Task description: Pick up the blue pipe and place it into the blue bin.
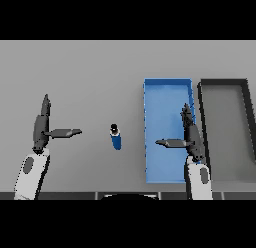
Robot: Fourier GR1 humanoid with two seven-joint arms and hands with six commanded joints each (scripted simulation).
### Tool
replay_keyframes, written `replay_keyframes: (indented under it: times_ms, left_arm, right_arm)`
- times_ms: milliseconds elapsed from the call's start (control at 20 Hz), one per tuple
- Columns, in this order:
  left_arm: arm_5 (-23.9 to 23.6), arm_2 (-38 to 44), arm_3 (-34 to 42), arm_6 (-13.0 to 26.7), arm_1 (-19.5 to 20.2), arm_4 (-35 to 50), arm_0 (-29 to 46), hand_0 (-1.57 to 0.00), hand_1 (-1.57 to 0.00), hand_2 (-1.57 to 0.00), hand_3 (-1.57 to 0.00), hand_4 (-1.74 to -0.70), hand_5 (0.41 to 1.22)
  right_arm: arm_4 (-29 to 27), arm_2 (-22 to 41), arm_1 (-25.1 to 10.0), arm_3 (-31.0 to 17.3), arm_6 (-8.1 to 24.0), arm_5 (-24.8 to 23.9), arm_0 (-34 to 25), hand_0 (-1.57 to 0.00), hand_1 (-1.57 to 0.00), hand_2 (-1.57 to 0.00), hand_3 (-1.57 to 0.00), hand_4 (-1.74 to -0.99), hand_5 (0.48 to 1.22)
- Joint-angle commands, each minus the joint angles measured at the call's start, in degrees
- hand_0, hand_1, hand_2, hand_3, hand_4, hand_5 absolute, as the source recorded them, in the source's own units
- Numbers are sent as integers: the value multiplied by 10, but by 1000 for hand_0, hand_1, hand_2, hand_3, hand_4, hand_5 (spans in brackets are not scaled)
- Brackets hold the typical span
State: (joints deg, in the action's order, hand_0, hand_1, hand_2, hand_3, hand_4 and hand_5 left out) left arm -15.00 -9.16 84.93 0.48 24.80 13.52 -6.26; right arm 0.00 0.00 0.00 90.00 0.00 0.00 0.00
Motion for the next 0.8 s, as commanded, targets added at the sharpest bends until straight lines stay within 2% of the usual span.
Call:
replay_keyframes:
  times_ms: [0, 250, 300, 350, 400, 550, 650, 700, 750]
  left_arm:
    - [0, 0, 0, -2, 0, 0, 0, 1, 1, 1, 1, -1074, 591]
    - [-6, -5, -1, -2, -8, -5, -2, 1, 1, 1, 1, -1074, 591]
    - [72, -26, 10, -26, 37, -2, 2, 1, 1, 1, 1, -1074, 591]
    - [121, -33, 10, -46, 71, 1, 8, 1, 1, 1, 1, -1073, 590]
    - [154, -36, 14, -52, 92, 7, 10, 1, 1, 1, 1, -1074, 589]
    - [195, -42, 9, -47, 111, 16, 1, 1, 1, 1, 1, -1078, 591]
    - [204, -46, 9, -51, 114, 17, 0, 1, 1, 1, 1, -1080, 600]
    - [214, -43, 17, -57, 120, 26, 7, 1, 1, 1, 1, -1085, 604]
    - [222, -47, 20, -58, 120, 28, 3, 1, 1, 1, 1, -1086, 605]
  right_arm:
    - [0, 0, 0, 0, 0, 0, 0, 1, 1, 1, 1, -1225, 617]
    - [-1, -3, -3, -9, 1, 1, -3, 1, 1, 1, 1, -1225, 617]
    - [21, 17, -28, 11, -32, 23, 14, 1, 1, 1, 1, -1225, 617]
    - [45, 32, -47, 24, -54, 31, 30, 1, 1, 1, 1, -1224, 618]
    - [56, 44, -51, 38, -61, 38, 42, 1, 1, 1, 1, -1225, 618]
    - [81, 55, -68, 61, -37, 35, 48, 1, 1, 1, 1, -1215, 618]
    - [91, 61, -69, 73, -37, 31, 57, 1, 1, 1, 1, -1196, 609]
    - [93, 58, -72, 72, -20, 28, 51, 1, 1, 1, 1, -1186, 601]
    - [97, 59, -67, 71, -16, 22, 50, 1, 1, 1, 1, -1185, 597]
